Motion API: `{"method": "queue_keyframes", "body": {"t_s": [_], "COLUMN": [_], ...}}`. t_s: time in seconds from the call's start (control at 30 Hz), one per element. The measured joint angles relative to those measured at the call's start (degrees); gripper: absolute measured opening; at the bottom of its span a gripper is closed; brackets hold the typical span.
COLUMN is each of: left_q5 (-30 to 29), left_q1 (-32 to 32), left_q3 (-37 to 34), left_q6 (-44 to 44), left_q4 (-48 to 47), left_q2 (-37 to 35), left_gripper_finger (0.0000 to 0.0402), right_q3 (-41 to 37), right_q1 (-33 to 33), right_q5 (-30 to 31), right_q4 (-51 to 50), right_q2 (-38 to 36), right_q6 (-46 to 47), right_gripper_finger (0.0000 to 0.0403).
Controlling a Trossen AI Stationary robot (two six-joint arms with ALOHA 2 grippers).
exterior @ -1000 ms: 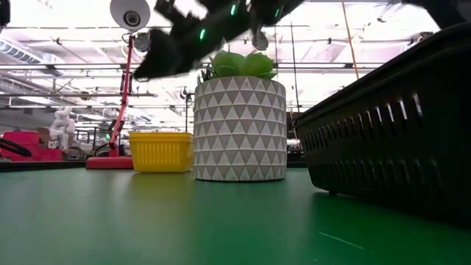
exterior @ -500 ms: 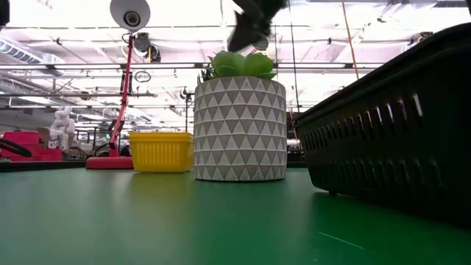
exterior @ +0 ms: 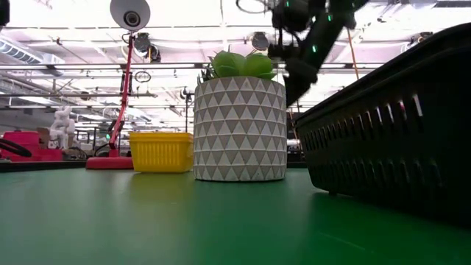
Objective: Stack baskets by color
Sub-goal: Stack the top black bin on top of the bottom black bin
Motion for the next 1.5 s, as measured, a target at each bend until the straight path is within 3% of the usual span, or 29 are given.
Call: {"method": "queue_keyframes", "body": {"t_s": [0.17, 0.5, 0.93, 1.07, 1.27, 1.5], "left_q5": [-0.50, -0.98, -1.02, -1.02, -1.02, -1.10], "left_q1": [0.57, 0.62, 0.66, 0.66, 0.66, 0.66], "left_q3": [0.00, 0.00, 0.00, 0.00, 0.00, 0.00], "left_q6": [-1.07, -2.06, -2.57, -2.55, -2.94, -4.99], "left_q4": [-0.32, -1.16, -1.26, -1.49, -1.79, -4.15], "left_q2": [0.11, 1.18, 1.11, 1.14, 1.14, 1.14], "left_gripper_finger": [0.0147, 0.0147, 0.0147, 0.0147, 0.0147, 0.0147], "right_q3": [-6.35, -11.52, -11.86, -11.86, -11.86, -11.86], "right_q1": [-0.45, -0.56, -2.59, -3.41, -4.12, -3.95], "right_q5": [-1.51, -2.61, -4.12, -4.24, -4.03, 0.95], "right_q4": [9.09, 15.71, 19.94, 19.92, 19.53, 10.24], "right_q2": [0.09, 0.25, 7.87, 10.10, 10.71, 3.70], "right_q6": [-1.67, -8.79, -11.02, -12.45, -16.14, -13.60], "right_gripper_finger": [0.0216, 0.0206, 0.0184, 0.0142, 0.0012, 0.0003]}}
